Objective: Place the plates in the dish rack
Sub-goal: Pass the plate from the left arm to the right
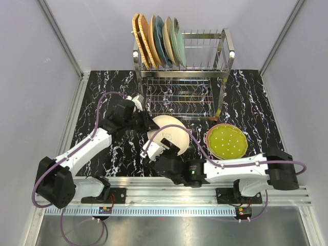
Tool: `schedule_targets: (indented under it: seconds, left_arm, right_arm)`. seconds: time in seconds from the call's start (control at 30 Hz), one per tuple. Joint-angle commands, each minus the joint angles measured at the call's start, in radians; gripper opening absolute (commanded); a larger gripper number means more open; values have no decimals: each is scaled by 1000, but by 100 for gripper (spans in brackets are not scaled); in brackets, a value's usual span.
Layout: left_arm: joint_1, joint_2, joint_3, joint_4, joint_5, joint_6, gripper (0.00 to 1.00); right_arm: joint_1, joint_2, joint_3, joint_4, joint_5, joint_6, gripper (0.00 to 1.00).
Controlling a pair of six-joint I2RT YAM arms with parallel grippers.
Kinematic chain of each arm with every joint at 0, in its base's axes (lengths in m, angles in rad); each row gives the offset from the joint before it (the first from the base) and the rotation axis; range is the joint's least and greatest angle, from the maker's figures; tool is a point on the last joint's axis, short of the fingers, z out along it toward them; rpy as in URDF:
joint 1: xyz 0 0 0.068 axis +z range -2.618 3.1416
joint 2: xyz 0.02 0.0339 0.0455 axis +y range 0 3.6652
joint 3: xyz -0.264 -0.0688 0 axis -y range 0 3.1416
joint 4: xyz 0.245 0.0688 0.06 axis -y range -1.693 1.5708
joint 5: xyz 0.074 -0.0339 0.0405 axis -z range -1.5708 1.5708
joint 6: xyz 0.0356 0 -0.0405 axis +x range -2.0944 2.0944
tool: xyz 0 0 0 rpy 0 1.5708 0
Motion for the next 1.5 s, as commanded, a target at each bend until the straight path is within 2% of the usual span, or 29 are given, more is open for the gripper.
schedule_targets:
  seconds: [0.0, 0.2, 0.33, 0.43, 0.53, 0.57, 0.63, 0.7, 0.77, 0.8, 0.83, 0.97, 1.0, 1.27, 1.47]
  left_arm:
    - [4, -3, 63, 27, 44, -25, 8]
    - [4, -26, 65, -20, 35, -12, 9]
    - [4, -35, 62, -37, 44, -5, 11]
    - [4, -32, 62, -46, 55, 3, 14]
    - [4, -30, 57, -52, 62, 8, 15]
    - [3, -30, 55, -48, 65, 8, 17]
    - [4, -26, 52, -31, 75, 6, 19]
    - [6, -14, 60, -26, 88, 5, 28]
    - [6, -10, 66, -19, 90, 3, 40]
    - [4, -10, 66, -14, 87, -5, 58]
    - [7, -12, 66, -5, 81, -12, 64]
    - [32, -14, 74, 9, 87, -20, 84]
    - [40, -14, 78, 4, 85, -14, 99]
    - [161, -35, 104, -43, 131, 40, 99]
    - [207, -135, 152, -189, -3, 178, 99]
  right_arm:
    - [6, 86, 72, -69, 202, 1, 82]
    - [6, 179, 114, -86, 387, -16, 76]
    - [3, 229, 129, -87, 441, -28, 72]
    - [5, 233, 128, -72, 446, -29, 63]
    - [5, 238, 128, -63, 456, -48, 50]
    - [5, 244, 128, -58, 461, -51, 40]
    - [5, 244, 128, -55, 461, -59, 31]
    - [5, 241, 126, -51, 453, -66, 21]
    - [5, 233, 125, -44, 449, -69, 15]
    - [6, 227, 122, -37, 438, -69, 11]
    - [6, 223, 120, -35, 430, -71, 10]
    - [6, 197, 106, -23, 421, -72, 2]
    - [6, 192, 103, -23, 417, -68, 2]
    - [6, 44, 4, 49, 346, -3, 2]
    - [-3, -133, -52, 48, 266, 47, 2]
